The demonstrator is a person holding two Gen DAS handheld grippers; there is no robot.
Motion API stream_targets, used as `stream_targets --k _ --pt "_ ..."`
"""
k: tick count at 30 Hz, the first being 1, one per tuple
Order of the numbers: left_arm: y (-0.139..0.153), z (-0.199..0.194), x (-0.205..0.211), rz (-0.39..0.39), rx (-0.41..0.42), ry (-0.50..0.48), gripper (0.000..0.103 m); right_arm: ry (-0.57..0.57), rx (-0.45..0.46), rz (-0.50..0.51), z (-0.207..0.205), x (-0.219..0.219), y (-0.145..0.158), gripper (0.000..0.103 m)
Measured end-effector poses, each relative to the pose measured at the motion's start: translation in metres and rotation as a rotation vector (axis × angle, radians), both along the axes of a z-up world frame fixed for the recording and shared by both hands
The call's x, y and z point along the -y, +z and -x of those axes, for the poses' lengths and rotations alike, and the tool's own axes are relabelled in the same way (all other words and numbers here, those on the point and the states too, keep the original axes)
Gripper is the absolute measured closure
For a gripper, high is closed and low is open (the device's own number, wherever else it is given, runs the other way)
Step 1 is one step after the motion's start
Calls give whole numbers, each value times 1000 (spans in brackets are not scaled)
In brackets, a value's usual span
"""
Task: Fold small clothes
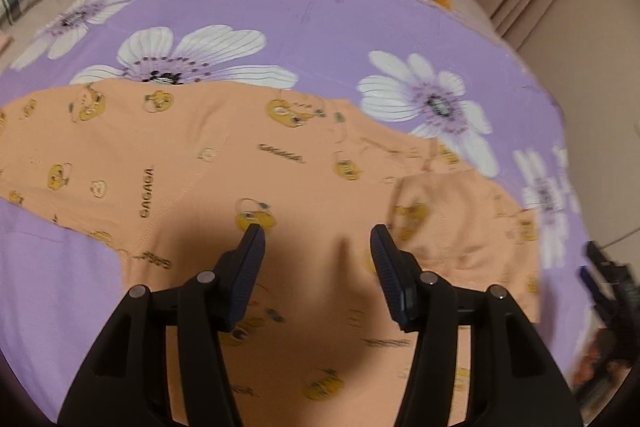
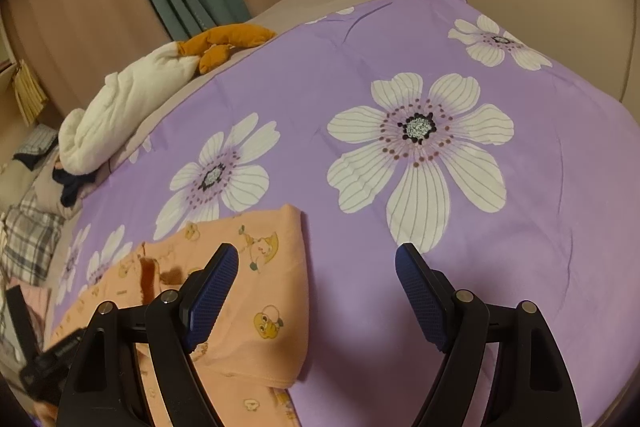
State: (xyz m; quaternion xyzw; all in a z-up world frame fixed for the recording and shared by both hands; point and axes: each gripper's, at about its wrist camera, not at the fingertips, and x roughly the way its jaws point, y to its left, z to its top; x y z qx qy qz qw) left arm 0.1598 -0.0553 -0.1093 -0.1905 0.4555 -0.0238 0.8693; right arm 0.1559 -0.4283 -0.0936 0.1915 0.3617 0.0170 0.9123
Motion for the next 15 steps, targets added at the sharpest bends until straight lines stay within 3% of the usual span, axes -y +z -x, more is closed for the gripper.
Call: stream_targets --k 3,7,15 --pt "14 3 16 44 33 -67 28 1 -3 -2 0 0 -1 23" --pt "16 -1 59 68 50 -214 27 2 -9 -6 -1 -1 -1 22" --pt "-17 -24 109 -105 -9 -246 29 13 -3 -9 -2 -3 -2 22"
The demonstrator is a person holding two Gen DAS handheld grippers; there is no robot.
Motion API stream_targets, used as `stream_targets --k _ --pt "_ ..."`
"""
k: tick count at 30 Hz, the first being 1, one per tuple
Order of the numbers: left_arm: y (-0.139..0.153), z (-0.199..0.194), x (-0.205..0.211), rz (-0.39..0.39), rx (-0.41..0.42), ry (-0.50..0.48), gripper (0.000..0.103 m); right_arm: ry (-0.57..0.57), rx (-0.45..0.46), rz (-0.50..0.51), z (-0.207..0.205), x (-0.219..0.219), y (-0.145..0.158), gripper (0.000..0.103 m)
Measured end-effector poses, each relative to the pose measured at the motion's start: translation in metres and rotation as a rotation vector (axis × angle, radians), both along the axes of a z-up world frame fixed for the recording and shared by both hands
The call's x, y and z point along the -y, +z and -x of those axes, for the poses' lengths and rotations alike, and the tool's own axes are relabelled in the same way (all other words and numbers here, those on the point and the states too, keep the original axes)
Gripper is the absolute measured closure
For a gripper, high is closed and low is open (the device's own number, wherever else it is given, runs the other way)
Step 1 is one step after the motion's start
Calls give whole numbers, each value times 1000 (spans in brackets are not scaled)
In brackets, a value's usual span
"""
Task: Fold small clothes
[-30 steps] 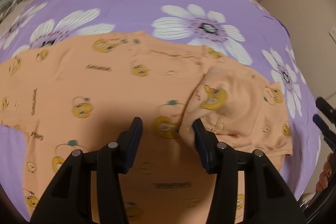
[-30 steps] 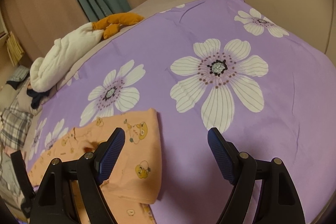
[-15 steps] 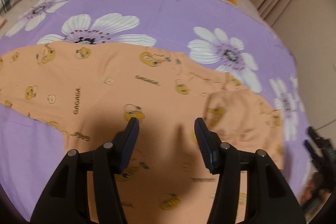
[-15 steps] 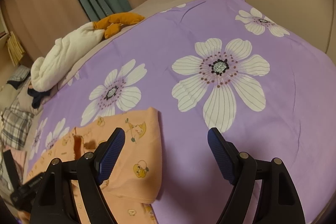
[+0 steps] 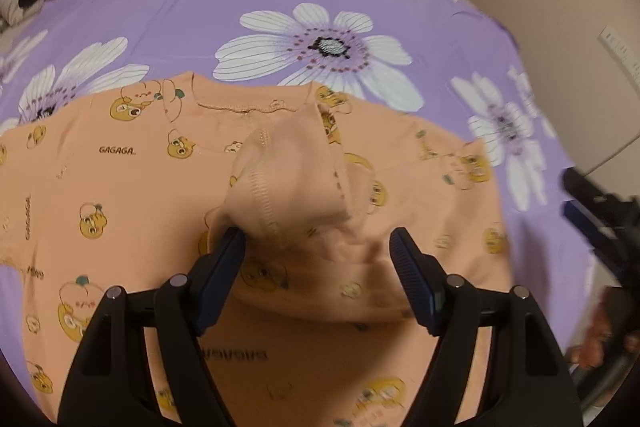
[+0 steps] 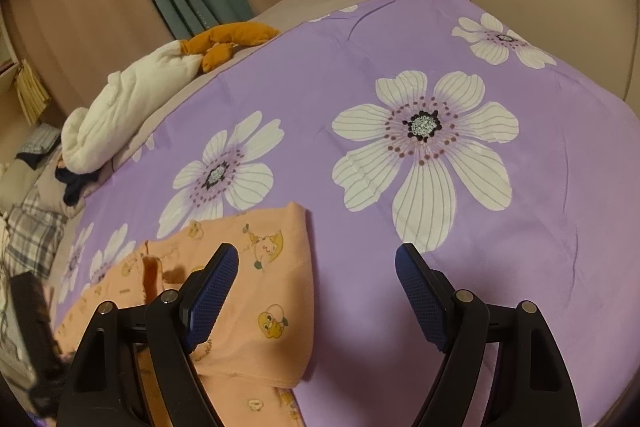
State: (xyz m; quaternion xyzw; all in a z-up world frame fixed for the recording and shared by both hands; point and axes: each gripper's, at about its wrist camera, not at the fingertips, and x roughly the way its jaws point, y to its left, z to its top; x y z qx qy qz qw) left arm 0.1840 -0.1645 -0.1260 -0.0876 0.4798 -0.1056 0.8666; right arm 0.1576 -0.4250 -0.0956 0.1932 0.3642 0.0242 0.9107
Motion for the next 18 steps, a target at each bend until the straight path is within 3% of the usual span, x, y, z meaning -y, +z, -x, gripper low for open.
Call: stream_targets --k 9,18 --pt "-5 -12 -42 -13 -3 132 36 14 -1 -4 -3 -3 -2 22" --pt "-5 -2 -110 38 -25 286 39 19 0 2 -3 -6 -2 23"
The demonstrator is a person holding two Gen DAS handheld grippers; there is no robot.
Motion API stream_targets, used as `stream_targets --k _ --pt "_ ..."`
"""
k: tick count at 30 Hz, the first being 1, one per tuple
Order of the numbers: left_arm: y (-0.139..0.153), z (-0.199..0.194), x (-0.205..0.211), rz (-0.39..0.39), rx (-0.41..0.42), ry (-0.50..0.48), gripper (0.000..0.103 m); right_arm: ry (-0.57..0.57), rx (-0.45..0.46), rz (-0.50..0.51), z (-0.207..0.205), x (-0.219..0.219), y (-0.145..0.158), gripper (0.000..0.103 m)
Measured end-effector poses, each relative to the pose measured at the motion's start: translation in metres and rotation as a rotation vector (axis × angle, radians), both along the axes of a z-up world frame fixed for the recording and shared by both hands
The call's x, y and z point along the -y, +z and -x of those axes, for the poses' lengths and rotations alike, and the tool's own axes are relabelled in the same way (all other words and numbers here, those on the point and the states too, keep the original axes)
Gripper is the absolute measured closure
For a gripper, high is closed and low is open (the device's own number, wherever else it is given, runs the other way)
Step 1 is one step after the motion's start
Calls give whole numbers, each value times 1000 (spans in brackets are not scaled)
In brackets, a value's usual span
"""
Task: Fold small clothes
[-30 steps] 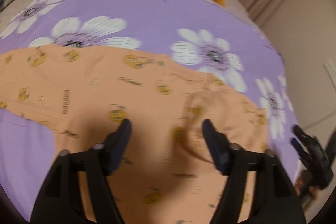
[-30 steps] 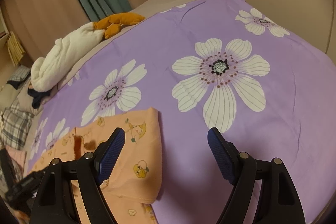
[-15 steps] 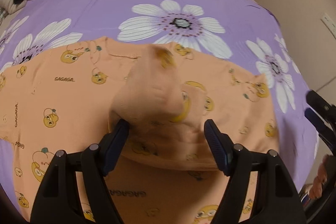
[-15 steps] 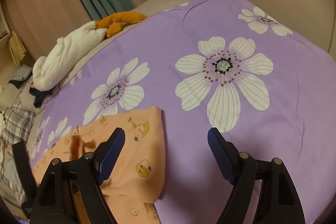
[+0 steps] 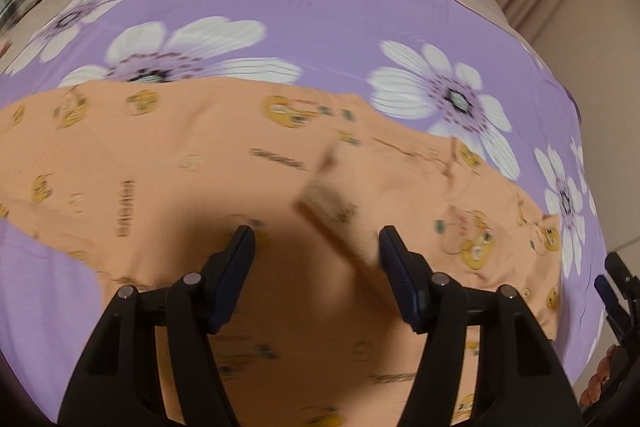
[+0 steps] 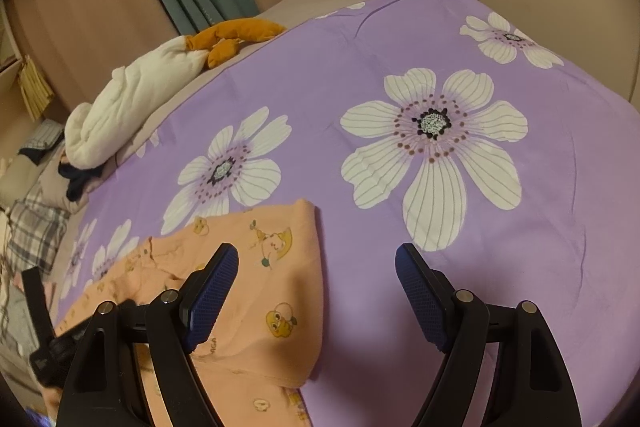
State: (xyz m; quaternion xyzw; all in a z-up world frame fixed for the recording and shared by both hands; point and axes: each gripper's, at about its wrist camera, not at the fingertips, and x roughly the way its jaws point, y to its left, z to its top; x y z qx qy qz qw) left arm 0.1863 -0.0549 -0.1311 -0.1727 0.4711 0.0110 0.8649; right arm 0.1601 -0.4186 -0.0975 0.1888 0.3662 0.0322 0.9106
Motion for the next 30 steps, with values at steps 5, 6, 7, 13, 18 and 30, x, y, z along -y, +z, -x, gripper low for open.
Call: stream_targets --k 5,6,7,13,18,30 --pt "3 7 -29 40 0 58 39 6 1 7 0 -3 -1 23" --pt "4 7 -33 46 4 68 39 7 0 7 0 -4 -1 23" --pt "6 7 -38 72 7 75 39 10 -2 8 0 -4 -2 23" --pt "10 -8 -36 270 -2 -22 30 36 -35 -6 0 -10 -10 23" --pt "-9 -31 -15 295 -68 -75 32 42 -56 -18 3 -18 -9 23" --pt "24 -30 -15 241 37 -89 95 41 -181 -25 6 -44 -27 23"
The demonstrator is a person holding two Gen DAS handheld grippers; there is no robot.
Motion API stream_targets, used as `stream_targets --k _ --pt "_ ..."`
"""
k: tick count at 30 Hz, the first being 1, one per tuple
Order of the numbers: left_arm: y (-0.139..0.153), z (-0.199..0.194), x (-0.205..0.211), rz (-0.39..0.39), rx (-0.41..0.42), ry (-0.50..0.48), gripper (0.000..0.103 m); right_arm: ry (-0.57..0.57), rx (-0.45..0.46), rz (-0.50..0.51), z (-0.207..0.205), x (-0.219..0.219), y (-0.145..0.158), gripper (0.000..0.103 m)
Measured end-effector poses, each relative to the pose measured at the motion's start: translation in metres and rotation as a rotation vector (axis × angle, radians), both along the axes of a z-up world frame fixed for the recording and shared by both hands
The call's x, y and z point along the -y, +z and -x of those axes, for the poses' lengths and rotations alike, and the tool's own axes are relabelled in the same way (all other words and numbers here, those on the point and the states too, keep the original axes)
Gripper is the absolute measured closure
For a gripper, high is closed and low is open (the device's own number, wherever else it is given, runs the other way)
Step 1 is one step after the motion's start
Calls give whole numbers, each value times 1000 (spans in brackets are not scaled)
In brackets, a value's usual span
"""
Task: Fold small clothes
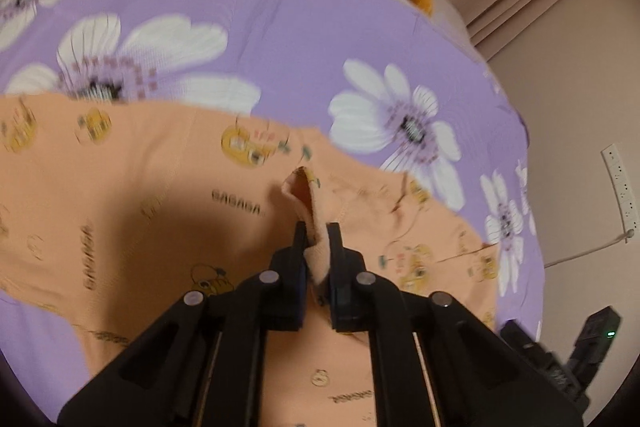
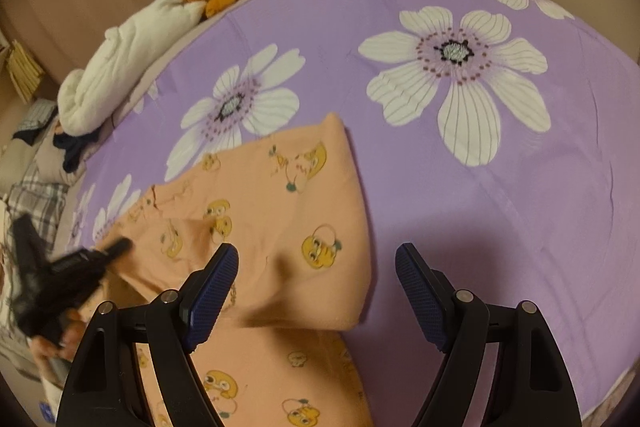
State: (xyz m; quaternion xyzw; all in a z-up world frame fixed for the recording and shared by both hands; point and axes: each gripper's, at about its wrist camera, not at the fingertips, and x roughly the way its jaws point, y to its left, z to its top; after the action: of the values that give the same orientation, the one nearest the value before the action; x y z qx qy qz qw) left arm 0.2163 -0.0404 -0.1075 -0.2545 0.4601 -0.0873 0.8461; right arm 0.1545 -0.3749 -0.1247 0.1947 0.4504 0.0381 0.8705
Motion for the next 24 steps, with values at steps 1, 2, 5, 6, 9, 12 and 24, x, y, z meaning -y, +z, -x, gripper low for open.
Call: stream_targets --k 1,2,5,6,9,12,24 --pt "10 1 -2 -1 19 1 96 4 -7 -1 -1 -3 0 23" --pt "19 3 -5 -9 42 0 96 8 -12 2 -2 -5 -1 23" --pt "40 9 -18 -43 100 26 96 17 -19 32 -5 -13 -1 23" --pt "43 10 -22 -48 108 34 96 17 -22 33 -6 -13 -1 23" --pt "43 12 -40 -58 103 58 96 14 -37 24 -9 -14 -4 23" --pt "35 14 -57 -84 86 88 96 12 -54 44 -15 -18 -7 23" --pt "11 23 -83 -111 39 129 96 27 -89 92 -35 -27 -15 41"
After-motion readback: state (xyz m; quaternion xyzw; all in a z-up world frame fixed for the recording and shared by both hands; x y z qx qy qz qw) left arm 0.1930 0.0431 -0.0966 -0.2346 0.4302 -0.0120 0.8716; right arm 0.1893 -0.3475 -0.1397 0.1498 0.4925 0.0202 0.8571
